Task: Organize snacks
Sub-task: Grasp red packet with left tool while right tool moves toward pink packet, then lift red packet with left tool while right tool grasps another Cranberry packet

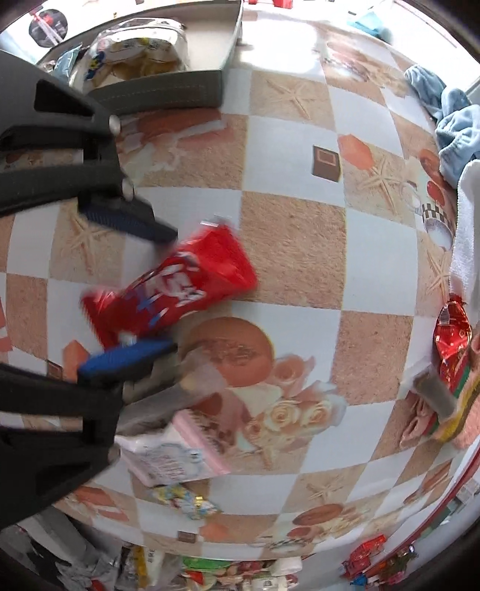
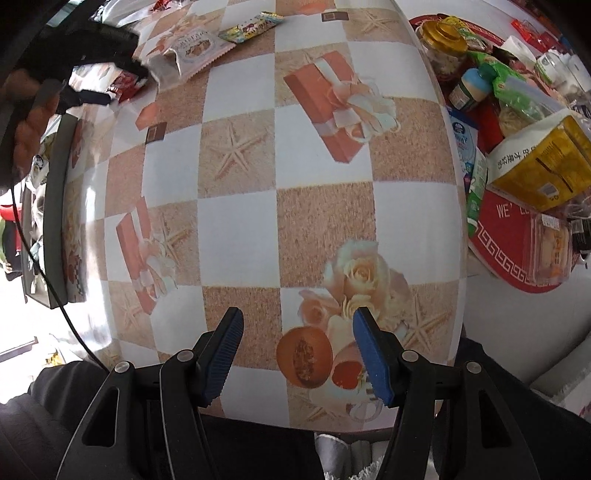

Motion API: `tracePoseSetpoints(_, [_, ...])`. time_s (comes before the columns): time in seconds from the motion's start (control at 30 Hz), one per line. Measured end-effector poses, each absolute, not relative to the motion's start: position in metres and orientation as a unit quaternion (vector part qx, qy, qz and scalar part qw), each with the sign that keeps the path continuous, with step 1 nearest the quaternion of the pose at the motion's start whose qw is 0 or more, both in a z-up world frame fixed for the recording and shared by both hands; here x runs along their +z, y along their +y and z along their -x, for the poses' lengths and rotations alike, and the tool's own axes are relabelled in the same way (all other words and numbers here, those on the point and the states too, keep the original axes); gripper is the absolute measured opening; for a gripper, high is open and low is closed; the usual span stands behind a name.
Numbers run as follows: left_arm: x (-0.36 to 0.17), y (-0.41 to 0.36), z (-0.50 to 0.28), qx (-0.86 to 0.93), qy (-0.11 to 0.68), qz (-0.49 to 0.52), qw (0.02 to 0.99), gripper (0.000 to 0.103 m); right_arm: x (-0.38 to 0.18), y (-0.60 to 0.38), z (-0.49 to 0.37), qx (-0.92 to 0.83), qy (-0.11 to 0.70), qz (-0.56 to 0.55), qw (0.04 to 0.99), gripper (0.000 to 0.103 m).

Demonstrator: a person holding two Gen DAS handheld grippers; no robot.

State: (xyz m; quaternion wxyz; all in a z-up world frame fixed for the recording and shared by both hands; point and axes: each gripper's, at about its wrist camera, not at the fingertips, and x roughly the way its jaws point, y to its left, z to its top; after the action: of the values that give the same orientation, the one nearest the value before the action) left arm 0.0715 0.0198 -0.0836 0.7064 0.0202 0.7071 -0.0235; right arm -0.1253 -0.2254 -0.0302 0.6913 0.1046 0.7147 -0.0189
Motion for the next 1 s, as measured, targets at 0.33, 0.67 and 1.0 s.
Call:
tracePoseSetpoints(0.33, [-0.081,0.047,-0.005,-0.072,0.709,-0.072,0.698,0.025,-0.001,-0.201,0.039,0.051,0.654,-0.103,0.748,0.063])
tracePoseSetpoints(0.67, [-0.079,0.073,0.042,-0.081,0.723,-0.071,0.683,0.025,-0.004,-0.131,-0.081,0.115,0.637,-0.015,0.762,0.052])
tracePoseSetpoints(1.0, [-0.081,0.089,0.029,-0.081,0.724,-0.072,0.681,0.029,-0.036,-0.095,-0.117,0.13,0.654,0.069,0.742,0.041])
